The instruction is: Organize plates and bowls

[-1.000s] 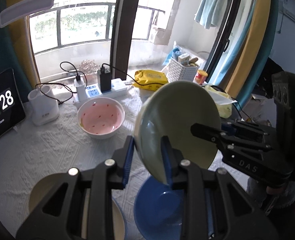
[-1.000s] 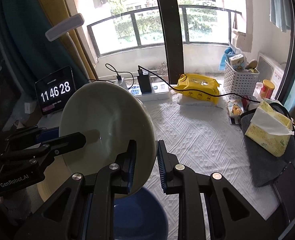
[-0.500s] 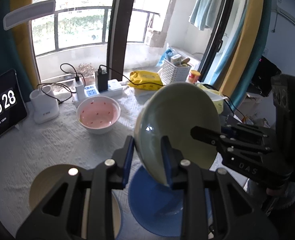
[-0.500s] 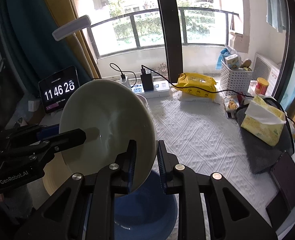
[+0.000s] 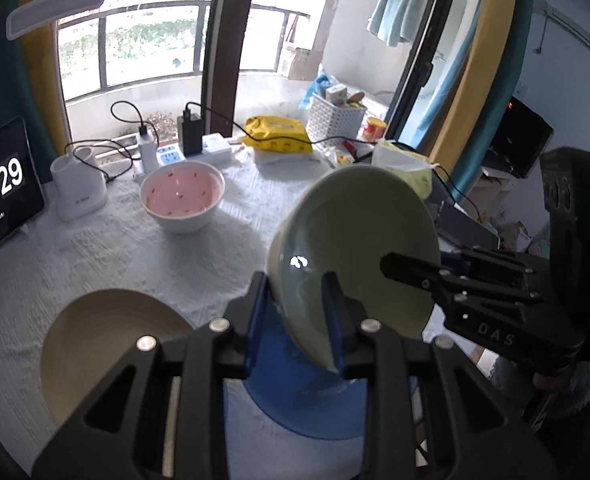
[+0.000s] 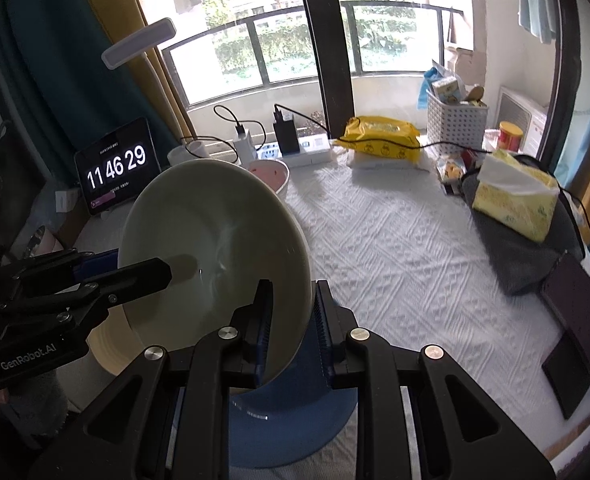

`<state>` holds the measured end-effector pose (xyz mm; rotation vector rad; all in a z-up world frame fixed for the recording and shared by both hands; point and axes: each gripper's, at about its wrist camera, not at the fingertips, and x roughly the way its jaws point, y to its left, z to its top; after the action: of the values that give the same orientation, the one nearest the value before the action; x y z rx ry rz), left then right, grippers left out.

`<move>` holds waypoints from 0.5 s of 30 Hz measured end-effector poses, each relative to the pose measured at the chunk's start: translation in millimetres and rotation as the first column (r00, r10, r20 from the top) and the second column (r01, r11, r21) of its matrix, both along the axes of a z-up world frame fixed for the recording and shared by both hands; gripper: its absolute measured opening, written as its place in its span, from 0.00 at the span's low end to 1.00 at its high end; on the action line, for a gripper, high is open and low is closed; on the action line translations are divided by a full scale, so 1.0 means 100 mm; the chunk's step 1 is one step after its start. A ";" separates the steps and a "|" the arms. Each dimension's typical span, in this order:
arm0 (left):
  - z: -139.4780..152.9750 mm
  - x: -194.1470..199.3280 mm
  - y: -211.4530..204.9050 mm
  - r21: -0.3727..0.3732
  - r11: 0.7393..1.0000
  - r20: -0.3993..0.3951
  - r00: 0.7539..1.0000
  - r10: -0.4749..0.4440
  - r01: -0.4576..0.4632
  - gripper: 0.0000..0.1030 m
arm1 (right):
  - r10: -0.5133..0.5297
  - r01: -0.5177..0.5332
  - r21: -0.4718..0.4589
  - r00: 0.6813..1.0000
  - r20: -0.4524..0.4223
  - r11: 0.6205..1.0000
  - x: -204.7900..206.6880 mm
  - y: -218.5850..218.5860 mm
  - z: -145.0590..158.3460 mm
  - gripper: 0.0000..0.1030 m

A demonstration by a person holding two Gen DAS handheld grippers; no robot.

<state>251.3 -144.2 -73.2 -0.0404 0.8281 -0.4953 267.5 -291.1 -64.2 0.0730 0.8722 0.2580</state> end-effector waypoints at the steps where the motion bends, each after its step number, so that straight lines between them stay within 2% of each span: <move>1: -0.01 -0.02 0.00 0.001 1.000 -0.003 1.000 -0.003 0.003 0.28 | -0.002 0.002 0.000 1.000 -0.003 1.000 -0.02 0.00 -0.02 0.22; 15: -0.33 -0.26 0.01 0.037 0.999 -0.062 0.998 -0.029 0.032 0.28 | -0.030 0.032 0.022 0.996 -0.083 0.999 -0.29 0.01 -0.32 0.22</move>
<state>225.1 -143.1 -106.2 -0.0078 0.8993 -0.5088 239.0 -289.9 -96.6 0.1197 0.9498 0.2375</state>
